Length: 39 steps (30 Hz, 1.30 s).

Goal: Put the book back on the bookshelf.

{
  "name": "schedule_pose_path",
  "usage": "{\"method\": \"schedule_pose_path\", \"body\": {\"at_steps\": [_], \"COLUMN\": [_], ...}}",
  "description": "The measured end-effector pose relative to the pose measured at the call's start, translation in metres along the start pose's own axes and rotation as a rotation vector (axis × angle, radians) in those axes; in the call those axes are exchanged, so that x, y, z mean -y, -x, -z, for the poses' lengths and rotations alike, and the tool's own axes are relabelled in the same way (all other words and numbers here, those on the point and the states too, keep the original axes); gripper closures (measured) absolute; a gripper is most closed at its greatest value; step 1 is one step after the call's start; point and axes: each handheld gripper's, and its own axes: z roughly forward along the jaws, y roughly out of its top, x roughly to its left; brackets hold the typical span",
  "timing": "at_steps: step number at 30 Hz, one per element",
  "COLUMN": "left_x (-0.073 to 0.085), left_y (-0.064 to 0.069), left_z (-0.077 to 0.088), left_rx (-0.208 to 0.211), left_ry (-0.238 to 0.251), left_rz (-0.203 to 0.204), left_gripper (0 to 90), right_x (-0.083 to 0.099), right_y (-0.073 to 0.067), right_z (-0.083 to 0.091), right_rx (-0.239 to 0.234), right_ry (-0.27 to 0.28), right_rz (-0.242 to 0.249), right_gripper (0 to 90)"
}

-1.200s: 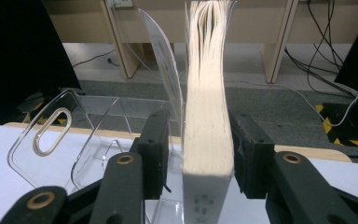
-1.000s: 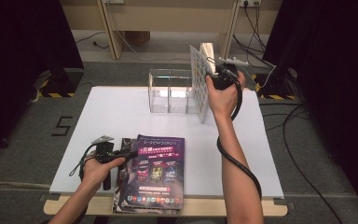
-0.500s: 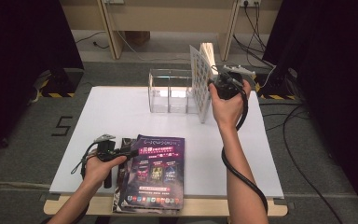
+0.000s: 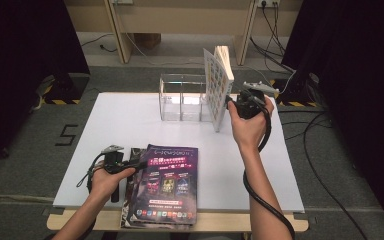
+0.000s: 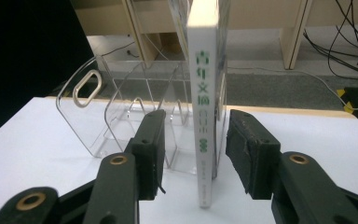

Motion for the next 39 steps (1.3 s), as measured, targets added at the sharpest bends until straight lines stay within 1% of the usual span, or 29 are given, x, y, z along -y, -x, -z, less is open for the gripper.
{"method": "schedule_pose_path", "body": {"at_steps": [5, 6, 10, 15, 16, 17, 18, 19, 20, 23, 25, 28, 31, 32, 35, 36, 38, 39], "left_x": [0.001, 0.002, 0.004, 0.005, 0.006, 0.006, 0.006, 0.007, 0.007, 0.008, 0.008, 0.009, 0.009, 0.009, 0.009, 0.009, 0.009, 0.009], "left_y": [0.000, 0.000, 0.000, 0.001, 0.002, 0.002, 0.002, 0.003, 0.003, 0.005, 0.006, 0.006, 0.007, 0.007, 0.006, 0.006, 0.006, 0.006], "left_z": [0.002, 0.002, 0.003, 0.001, 0.000, -0.001, -0.002, -0.003, -0.004, -0.006, -0.007, -0.009, -0.010, -0.010, -0.010, -0.010, -0.010, -0.010], "left_rx": [-0.007, -0.006, -0.013, -0.007, -0.004, -0.004, -0.006, -0.009, -0.011, -0.014, -0.012, -0.007, -0.010, -0.010, -0.011, -0.013, -0.014, -0.012], "left_ry": [-0.001, 0.004, 0.000, -0.008, -0.009, -0.014, -0.015, -0.017, -0.018, -0.024, -0.028, -0.037, -0.034, -0.035, -0.036, -0.039, -0.040, -0.043], "left_rz": [0.004, 0.011, 0.014, 0.021, 0.024, 0.028, 0.028, 0.030, 0.030, 0.033, 0.032, 0.042, 0.043, 0.042, 0.042, 0.042, 0.046, 0.050], "left_gripper": [55.7, 56.2, 58.5, 61.1, 61.4, 61.5, 61.6, 61.6, 61.4, 61.0, 60.8, 60.9, 60.8, 60.8, 60.9, 61.1, 61.0, 61.0], "right_x": [0.016, 0.020, 0.036, 0.063, 0.070, 0.073, 0.082, 0.085, 0.092, 0.108, 0.117, 0.131, 0.141, 0.145, 0.152, 0.155, 0.160, 0.161], "right_y": [0.002, 0.002, 0.004, 0.007, 0.005, 0.005, 0.004, 0.002, 0.000, -0.003, -0.006, -0.013, -0.020, -0.023, -0.031, -0.035, -0.041, -0.043], "right_z": [0.004, 0.004, 0.003, -0.003, -0.005, -0.005, -0.008, -0.009, -0.011, -0.016, -0.019, -0.024, -0.028, -0.030, -0.034, -0.036, -0.040, -0.041], "right_rx": [-0.021, -0.025, -0.039, -0.076, -0.085, -0.090, -0.101, -0.103, -0.112, -0.129, -0.142, -0.165, -0.184, -0.199, -0.217, -0.232, -0.256, -0.259], "right_ry": [-0.024, -0.036, -0.074, -0.150, -0.174, -0.184, -0.212, -0.225, -0.251, -0.295, -0.328, -0.380, -0.418, -0.434, -0.454, -0.470, -0.489, -0.494], "right_rz": [-0.012, -0.017, -0.030, -0.046, -0.050, -0.049, -0.037, -0.040, -0.040, -0.030, -0.036, -0.040, -0.034, -0.039, -0.027, -0.024, -0.033, -0.035], "right_gripper": [57.3, 57.3, 57.5, 57.7, 58.0, 58.4, 58.6, 58.7, 58.7, 58.7, 58.7, 58.6, 58.5, 58.4, 58.3, 58.2, 58.0, 58.0]}}
